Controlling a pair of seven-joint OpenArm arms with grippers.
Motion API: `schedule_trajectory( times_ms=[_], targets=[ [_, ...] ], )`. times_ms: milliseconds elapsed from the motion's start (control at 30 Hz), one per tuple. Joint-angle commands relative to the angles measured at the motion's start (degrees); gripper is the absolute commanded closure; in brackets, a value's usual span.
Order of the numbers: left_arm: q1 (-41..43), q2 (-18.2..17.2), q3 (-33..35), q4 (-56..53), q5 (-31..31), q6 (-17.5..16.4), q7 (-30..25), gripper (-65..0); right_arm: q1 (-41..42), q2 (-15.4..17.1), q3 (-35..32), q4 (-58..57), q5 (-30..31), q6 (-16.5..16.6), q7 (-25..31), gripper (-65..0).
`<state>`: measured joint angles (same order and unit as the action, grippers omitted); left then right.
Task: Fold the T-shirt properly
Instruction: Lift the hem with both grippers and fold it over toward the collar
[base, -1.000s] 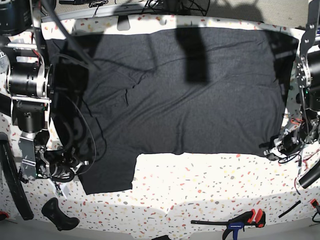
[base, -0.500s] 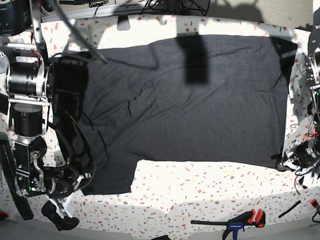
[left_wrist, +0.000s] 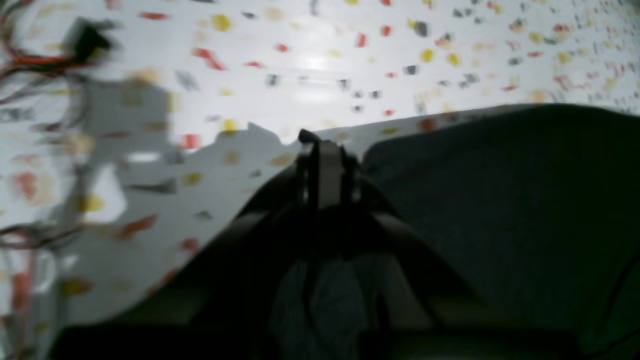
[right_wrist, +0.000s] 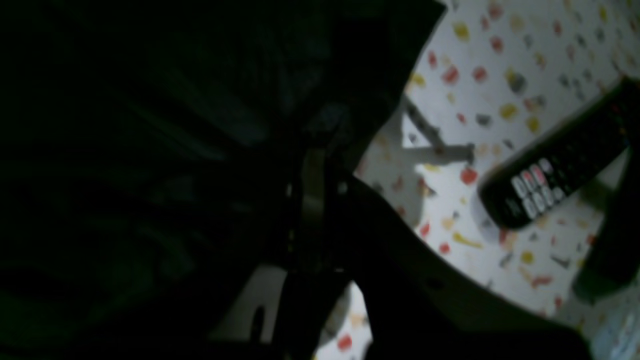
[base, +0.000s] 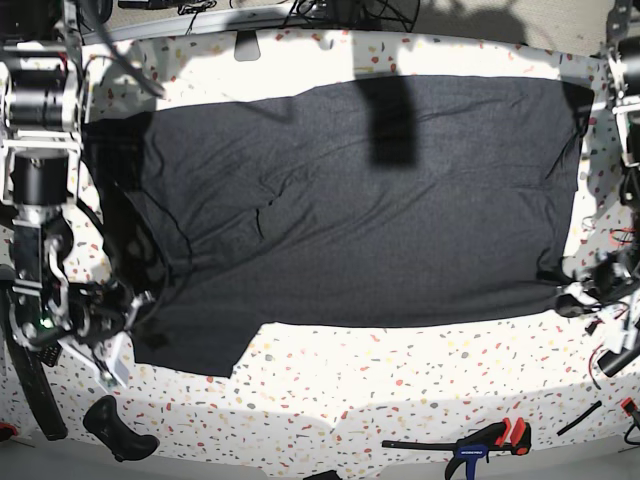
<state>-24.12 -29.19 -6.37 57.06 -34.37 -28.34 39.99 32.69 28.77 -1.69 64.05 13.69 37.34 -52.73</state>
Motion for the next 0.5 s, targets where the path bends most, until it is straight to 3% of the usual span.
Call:
schedule_trajectory(
  times_ms=[0, 267, 467],
  targets=[
    [-0.96, -1.90, -0.46, 2.99, -0.68, 0.09, -0.11, 0.0, 0.81, 1.55, 0.28, 2.40, 0.46, -0.04, 0.33, 0.0],
    [4.31, -3.37, -0.46, 16.90, -0.66, 0.26, 4.26, 0.0, -5.75, 3.17, 0.31, 14.64, 0.46, -2.12, -2.05, 0.0],
    [7.54, -3.41, -0.46, 22.45, 0.50, 2.97, 7.43, 0.0, -8.07, 3.32, 0.31, 20.39, 0.44, -3.82, -5.27, 0.0]
  ],
)
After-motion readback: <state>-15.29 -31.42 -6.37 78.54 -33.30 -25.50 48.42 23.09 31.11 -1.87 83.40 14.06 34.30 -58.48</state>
